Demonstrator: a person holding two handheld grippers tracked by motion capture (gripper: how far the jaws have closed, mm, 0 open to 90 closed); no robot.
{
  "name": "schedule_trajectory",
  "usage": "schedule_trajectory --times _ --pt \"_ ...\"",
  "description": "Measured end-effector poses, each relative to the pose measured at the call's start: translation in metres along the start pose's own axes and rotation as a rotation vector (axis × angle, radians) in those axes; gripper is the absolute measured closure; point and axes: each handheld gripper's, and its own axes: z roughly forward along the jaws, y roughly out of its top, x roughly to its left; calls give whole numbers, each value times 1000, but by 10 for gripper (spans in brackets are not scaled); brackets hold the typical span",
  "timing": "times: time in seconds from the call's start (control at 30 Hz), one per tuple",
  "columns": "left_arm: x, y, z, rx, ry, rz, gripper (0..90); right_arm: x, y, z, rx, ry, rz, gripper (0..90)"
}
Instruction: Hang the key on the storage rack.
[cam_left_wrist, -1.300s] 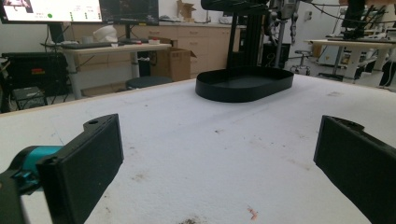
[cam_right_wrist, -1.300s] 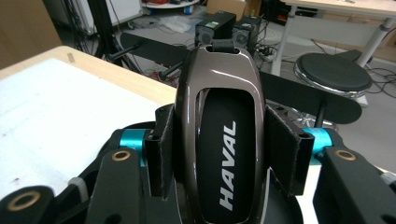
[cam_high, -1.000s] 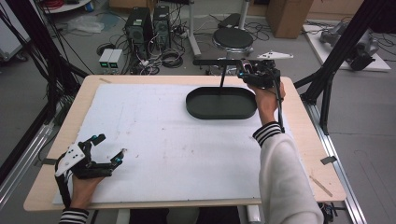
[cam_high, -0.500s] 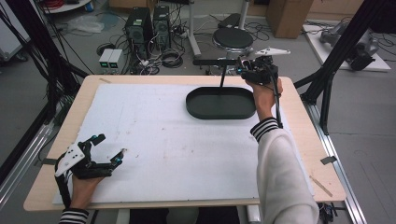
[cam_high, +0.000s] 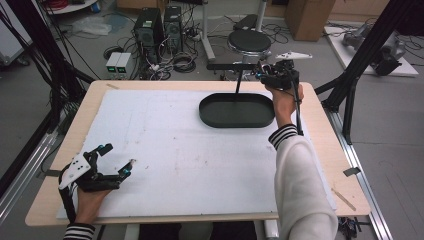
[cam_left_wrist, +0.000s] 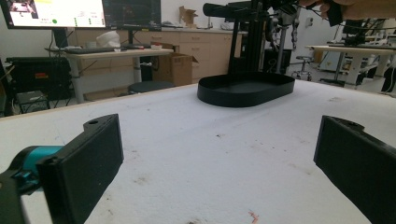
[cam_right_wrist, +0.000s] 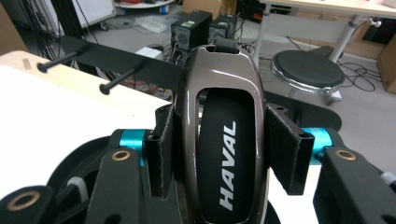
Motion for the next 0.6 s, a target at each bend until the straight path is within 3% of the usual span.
schedule_trajectory --times 0.37,0.6 --pt "0 0 0 1 -2 4 19 -2 -7 -4 51 17 21 479" --pt "0 0 0 2 0 -1 19 2 -7 -9 84 11 -9 480"
